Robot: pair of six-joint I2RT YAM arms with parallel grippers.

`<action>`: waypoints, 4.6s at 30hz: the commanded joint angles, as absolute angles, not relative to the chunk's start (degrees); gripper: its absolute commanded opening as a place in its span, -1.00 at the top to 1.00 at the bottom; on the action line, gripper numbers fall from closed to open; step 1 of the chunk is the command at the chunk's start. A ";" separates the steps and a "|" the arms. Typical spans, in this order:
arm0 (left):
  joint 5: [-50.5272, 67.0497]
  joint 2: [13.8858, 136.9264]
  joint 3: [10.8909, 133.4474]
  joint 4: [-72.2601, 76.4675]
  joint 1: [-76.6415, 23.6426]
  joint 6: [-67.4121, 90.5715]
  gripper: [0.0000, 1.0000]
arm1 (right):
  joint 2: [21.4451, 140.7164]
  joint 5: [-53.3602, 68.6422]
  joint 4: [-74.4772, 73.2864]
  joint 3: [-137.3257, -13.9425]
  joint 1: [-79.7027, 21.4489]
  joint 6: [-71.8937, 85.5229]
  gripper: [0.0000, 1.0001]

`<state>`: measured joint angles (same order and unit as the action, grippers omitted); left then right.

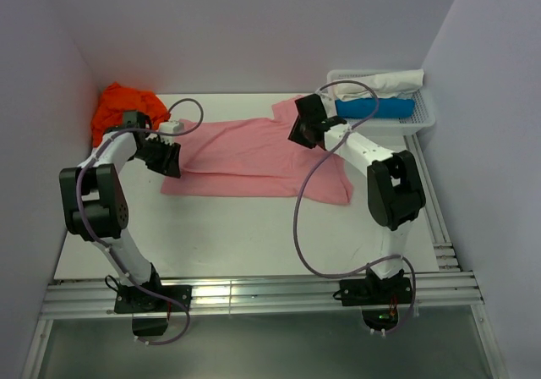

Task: Roll the t-shirts
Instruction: Fold the tshirt

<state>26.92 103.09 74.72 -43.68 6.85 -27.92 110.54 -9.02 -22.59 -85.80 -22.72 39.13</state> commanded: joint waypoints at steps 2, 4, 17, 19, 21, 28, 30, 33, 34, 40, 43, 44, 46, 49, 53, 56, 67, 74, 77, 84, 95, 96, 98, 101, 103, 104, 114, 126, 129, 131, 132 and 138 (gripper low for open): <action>29.18 104.05 75.23 -40.26 3.96 -26.28 0.03 | 104.51 -10.46 -18.81 -79.64 -26.63 41.92 0.18; 29.79 105.46 76.11 -40.08 2.99 -25.75 0.05 | 102.49 -10.46 -17.32 -76.30 -27.50 42.97 0.18; 29.00 109.59 78.22 -39.46 -1.13 -23.20 0.11 | 95.89 -10.81 -14.68 -66.98 -29.79 45.53 0.23; 28.83 110.30 79.01 -38.94 -1.23 -22.50 0.11 | 95.28 -10.99 -14.33 -65.83 -29.97 45.88 0.23; 28.30 110.91 80.06 -37.89 -1.41 -21.71 0.11 | 94.31 -11.07 -13.89 -64.61 -30.15 46.05 0.23; 27.60 115.57 85.25 -37.53 -1.58 -20.13 0.14 | 91.58 -11.25 -13.36 -61.70 -30.23 46.67 0.24; 27.42 116.28 86.83 -37.35 -1.67 -19.52 0.14 | 90.79 -11.51 -13.53 -61.09 -30.41 46.76 0.24; 27.25 118.03 89.37 -37.79 -1.76 -18.99 0.14 | 89.83 -12.22 -13.62 -59.94 -30.50 47.02 0.24; 27.25 118.47 89.73 -37.79 -1.84 -18.90 0.15 | 89.65 -12.39 -13.54 -59.68 -30.50 47.28 0.24; 26.28 119.27 91.75 -35.16 -1.93 -17.49 0.14 | 88.16 -13.97 -13.97 -57.40 -30.41 48.07 0.19; 25.58 118.48 94.21 -36.56 -1.85 -17.14 0.18 | 86.66 -14.85 -15.03 -55.73 -29.80 49.04 0.12; 25.58 117.52 94.31 -36.91 -1.67 -17.57 0.18 | 85.36 -15.11 -15.38 -55.11 -29.36 49.39 0.11; 24.88 113.84 92.82 -36.82 -1.15 -18.19 0.11 | 83.51 -15.29 -15.99 -52.13 -27.87 50.36 0.05; 24.70 109.27 91.32 -39.71 -0.18 -20.47 -0.03 | 77.89 -14.33 -14.60 -45.72 -25.15 51.67 -0.03; 27.50 105.39 89.57 -46.66 5.53 -24.86 -0.16 | 67.27 -12.92 -13.27 -37.02 -21.54 53.78 -0.11; 28.74 101.96 85.18 -50.09 8.69 -29.00 -0.26 | 60.14 -13.01 -14.41 -31.56 -19.87 55.28 -0.20; 29.88 93.34 66.72 -45.36 11.95 -30.68 -0.32 | 47.63 -13.19 -17.06 -18.73 -13.19 57.57 -0.42; 30.85 93.60 62.40 -40.96 12.39 -28.04 -0.32 | 55.45 -10.46 -6.70 -16.78 -9.32 56.87 -0.41; 31.73 94.13 61.44 -39.03 12.92 -26.64 -0.34 | 58.97 -10.90 -6.95 -19.07 -8.97 56.51 -0.39; 30.86 96.94 61.00 -36.13 13.97 -24.35 -0.37 | 62.57 -10.90 -5.71 -21.09 -8.70 56.08 -0.32; 30.41 103.00 61.87 -32.35 14.24 -21.54 -0.33 | 65.04 -10.28 -4.92 -23.11 -8.70 55.46 -0.07; 30.85 103.62 62.05 -32.00 14.24 -21.01 -0.32 | 65.13 -10.46 -5.10 -23.29 -8.70 55.37 -0.06; 31.20 104.15 62.40 -31.56 14.24 -20.48 -0.28 | 65.21 -10.81 -5.89 -23.90 -8.70 55.02 -0.04; 32.25 105.20 63.28 -32.08 14.15 -20.39 -0.15 | 65.21 -11.07 -6.50 -24.52 -8.70 54.76 -0.01; 32.43 105.55 63.54 -32.78 14.15 -20.83 -0.06 | 65.30 -11.16 -7.03 -25.05 -8.70 54.58 0.01; 32.52 105.90 63.63 -32.96 14.24 -21.09 0.02 | 65.30 -11.34 -7.29 -25.14 -8.70 54.49 0.01; 31.91 105.47 67.14 -40.33 14.15 -26.89 0.88 | 64.08 -14.14 -14.40 -30.22 -8.70 51.86 0.64; 28.13 105.73 75.76 -55.27 16.17 -36.81 0.99 | 59.77 -18.72 -30.49 -36.56 -8.35 46.67 0.75; 27.42 106.43 75.68 -56.95 16.79 -38.32 0.99 | 58.62 -14.78 -29.98 -35.25 -8.35 46.06 0.53; 27.42 106.87 75.50 -56.95 16.96 -38.58 0.99 | 58.19 -12.49 -27.52 -33.93 -8.35 46.49 0.28; 27.86 106.96 75.15 -56.95 16.88 -38.67 0.99 | 58.10 -10.83 -26.64 -32.45 -8.35 47.19 0.22; 28.48 107.31 73.30 -55.46 16.88 -38.50 0.99 | 56.87 -4.14 -16.71 -26.12 -8.53 50.09 -0.10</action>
